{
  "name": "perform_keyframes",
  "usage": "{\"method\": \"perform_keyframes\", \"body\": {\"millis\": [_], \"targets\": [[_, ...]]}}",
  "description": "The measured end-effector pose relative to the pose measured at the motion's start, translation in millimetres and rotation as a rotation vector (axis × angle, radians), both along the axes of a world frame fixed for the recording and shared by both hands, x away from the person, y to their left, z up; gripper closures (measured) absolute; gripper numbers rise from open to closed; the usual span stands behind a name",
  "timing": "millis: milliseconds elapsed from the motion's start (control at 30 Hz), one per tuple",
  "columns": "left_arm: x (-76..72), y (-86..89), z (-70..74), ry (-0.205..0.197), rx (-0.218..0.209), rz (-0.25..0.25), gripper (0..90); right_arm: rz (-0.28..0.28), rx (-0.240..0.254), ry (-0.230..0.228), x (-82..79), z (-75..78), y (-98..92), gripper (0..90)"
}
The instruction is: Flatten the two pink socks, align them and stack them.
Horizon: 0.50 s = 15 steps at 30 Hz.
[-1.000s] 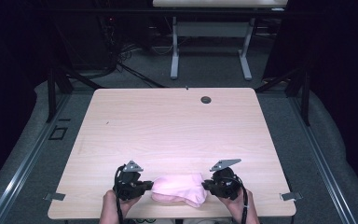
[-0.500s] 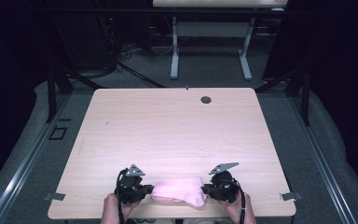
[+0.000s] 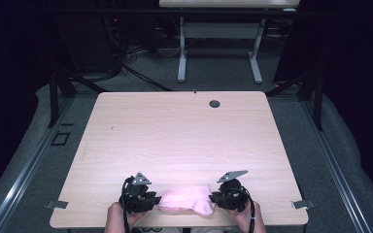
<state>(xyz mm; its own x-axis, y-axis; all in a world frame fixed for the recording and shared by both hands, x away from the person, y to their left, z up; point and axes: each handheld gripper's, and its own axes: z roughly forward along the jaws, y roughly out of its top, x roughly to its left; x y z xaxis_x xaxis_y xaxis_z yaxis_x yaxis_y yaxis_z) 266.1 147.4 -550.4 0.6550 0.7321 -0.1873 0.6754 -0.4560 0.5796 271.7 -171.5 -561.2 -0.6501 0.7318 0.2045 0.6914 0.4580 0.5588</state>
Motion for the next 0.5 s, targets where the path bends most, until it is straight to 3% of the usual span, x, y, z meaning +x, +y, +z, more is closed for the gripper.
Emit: {"method": "perform_keyframes", "body": {"millis": [200,333,500], "targets": [[-1.9,2.0,2.7,-0.037,0.005,0.021,36.0,-0.003,0.011,-0.015,-0.8,1.3,-1.4,71.5],[-3.3,5.1,6.2,-0.066,0.010,0.040,24.6,-0.015,0.015,-0.027,-2.4,6.4,-3.9,62.9],[-5.5,13.4,14.4,-0.118,0.031,0.079,15.3,-0.035,0.042,-0.086,-4.9,16.0,-10.7,43.5]]}}
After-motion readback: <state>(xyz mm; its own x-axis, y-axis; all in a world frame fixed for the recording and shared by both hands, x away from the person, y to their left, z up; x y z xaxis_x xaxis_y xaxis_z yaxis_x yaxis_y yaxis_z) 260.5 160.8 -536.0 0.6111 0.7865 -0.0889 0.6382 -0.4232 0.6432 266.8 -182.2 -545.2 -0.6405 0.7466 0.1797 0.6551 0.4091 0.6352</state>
